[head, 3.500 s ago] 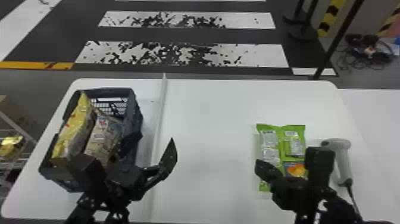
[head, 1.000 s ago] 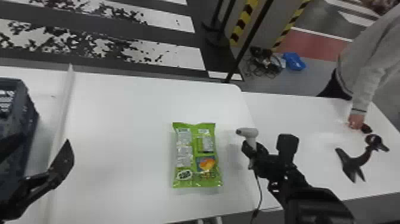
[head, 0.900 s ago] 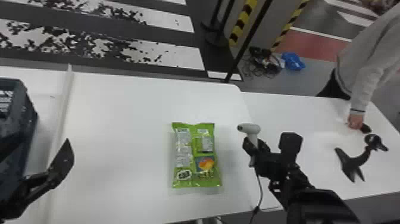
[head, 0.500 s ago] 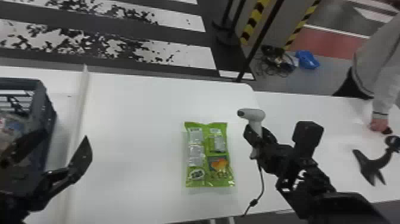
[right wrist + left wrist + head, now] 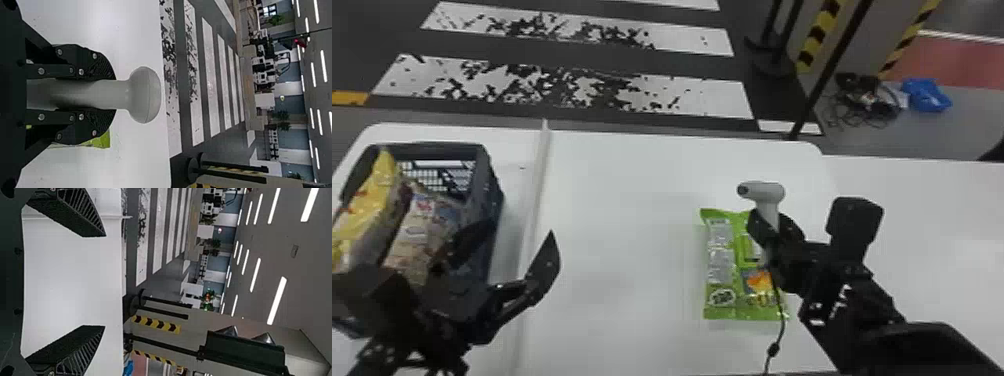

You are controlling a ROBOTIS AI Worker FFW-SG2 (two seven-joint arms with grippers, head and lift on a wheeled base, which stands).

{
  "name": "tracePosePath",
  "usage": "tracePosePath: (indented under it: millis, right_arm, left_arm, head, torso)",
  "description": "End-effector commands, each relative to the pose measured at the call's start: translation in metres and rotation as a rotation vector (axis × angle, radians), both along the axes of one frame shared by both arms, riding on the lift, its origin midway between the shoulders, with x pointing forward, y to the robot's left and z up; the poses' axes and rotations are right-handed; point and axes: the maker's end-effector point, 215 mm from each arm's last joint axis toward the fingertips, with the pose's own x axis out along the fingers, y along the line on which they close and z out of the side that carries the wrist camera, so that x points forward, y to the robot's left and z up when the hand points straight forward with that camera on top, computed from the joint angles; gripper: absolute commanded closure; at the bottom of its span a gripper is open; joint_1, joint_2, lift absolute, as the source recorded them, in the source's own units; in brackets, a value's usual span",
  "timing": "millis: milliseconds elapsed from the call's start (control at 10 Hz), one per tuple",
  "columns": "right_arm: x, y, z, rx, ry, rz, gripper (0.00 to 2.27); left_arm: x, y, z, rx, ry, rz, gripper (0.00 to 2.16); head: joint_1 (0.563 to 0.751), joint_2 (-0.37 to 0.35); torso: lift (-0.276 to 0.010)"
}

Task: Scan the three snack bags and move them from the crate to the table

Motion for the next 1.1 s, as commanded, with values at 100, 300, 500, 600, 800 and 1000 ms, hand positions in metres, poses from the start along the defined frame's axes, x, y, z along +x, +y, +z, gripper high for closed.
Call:
tracePosePath:
  millis: [100, 300, 500, 600, 800, 1000]
  right_arm:
    - [0.014, 0.024, -0.035, -0.031, 0.079, 0.029, 2.24]
    - [0.014, 0.030, -0.065, -0.060, 0.163, 0.045, 2.24]
    - [0.015, 0.023, -0.078, -0.090, 0.189, 0.037, 2.24]
    - [0.014, 0.020, -0.085, -0.106, 0.208, 0.032, 2.24]
    - [0.015, 0.022, -0.094, -0.123, 0.232, 0.041, 2.24]
    - [0.016, 0.027, -0.097, -0.134, 0.241, 0.053, 2.24]
  left_arm:
    - [-0.001, 0.006, 0.000, 0.001, 0.004, 0.001, 0.03]
    - [-0.003, 0.009, 0.001, 0.004, 0.002, 0.004, 0.03]
    - [-0.003, 0.011, 0.000, 0.005, 0.004, 0.006, 0.03]
    - [-0.004, 0.010, -0.002, 0.004, 0.007, 0.005, 0.03]
    - [-0.004, 0.010, -0.003, 0.004, 0.010, 0.006, 0.03]
    - [-0.004, 0.013, -0.002, 0.004, 0.006, 0.010, 0.03]
  head:
    - [0.695, -0.095]
    - [0.695, -0.060]
    - [0.695, -0.050]
    - [0.695, -0.050]
    - [0.695, -0.060]
    - [0.695, -0.056]
  torso:
    - [-0.062]
    - [-0.062]
    - [-0.062]
    - [-0.062]
    - [-0.062]
    - [-0.062]
